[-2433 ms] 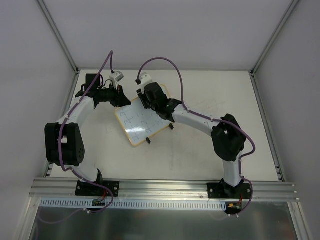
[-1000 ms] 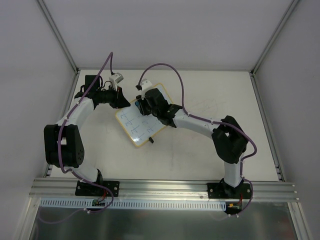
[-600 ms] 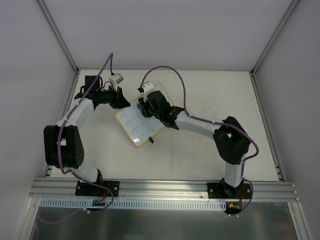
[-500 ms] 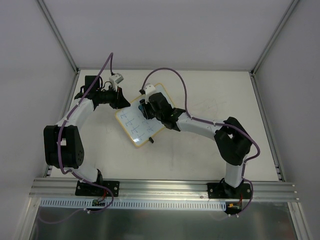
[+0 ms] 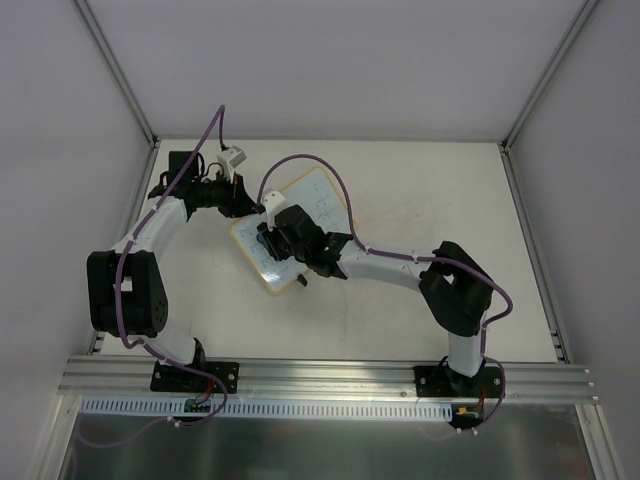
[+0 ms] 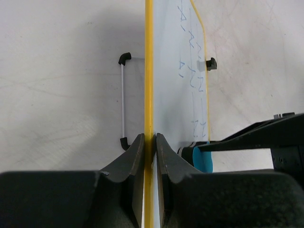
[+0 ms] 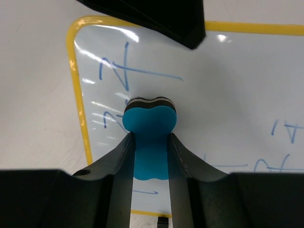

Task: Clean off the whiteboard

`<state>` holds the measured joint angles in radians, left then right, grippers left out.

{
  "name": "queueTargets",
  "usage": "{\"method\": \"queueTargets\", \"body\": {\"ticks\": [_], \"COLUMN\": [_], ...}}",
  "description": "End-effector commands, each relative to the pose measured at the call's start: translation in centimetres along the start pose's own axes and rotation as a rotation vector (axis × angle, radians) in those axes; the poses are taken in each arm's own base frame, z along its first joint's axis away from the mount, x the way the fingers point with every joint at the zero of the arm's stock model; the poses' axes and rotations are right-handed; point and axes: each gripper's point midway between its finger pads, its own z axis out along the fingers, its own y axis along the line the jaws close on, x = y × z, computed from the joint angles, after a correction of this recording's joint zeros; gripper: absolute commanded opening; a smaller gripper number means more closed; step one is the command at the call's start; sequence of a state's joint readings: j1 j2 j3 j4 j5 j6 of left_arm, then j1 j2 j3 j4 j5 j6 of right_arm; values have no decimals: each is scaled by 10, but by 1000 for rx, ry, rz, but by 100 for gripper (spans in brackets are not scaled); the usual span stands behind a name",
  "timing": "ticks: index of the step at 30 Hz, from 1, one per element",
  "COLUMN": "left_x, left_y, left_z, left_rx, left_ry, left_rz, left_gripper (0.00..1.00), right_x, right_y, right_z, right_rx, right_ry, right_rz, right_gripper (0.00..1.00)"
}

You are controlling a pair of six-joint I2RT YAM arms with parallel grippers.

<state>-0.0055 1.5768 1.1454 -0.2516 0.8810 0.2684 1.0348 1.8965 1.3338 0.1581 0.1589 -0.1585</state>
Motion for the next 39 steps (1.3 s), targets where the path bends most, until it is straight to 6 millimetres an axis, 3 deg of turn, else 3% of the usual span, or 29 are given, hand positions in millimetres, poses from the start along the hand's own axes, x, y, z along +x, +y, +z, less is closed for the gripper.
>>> {"method": "queueTargets", "body": {"ticks": [1,13,17,20,29,33,39], "left_x": [-8,-6,-7,-8,-12,-11,-13], "left_y": [-15,-14,-15,-14,-13,-12,-11], "left_z": [-9,-11,-12,-12,-13,-12,-12], "left_rx": [25,3,-1,-3,-14,-18,-24], "left_ry": [-25,-22,-23,-24,-28,-26,-27], "left_rz": [27,16,14,15,4,-2,-9], "left_gripper": [0,0,0,0,0,0,0], "right_x": [-13,-61,-63,-57,-43,-37,-29], "right_y": [15,-10,-16,-8,44,58,58], "right_z": [10,22,21,25,26,22,20], "right_rx": [-40,150,183,152,-23,-67,-60], "right_ry": [-16,-94,-96,-77,-29,-13,5], "right_rz": [-12,-17,-21,-24,-140,-176,-189], "right_gripper": [0,0,0,0,0,0,0]}}
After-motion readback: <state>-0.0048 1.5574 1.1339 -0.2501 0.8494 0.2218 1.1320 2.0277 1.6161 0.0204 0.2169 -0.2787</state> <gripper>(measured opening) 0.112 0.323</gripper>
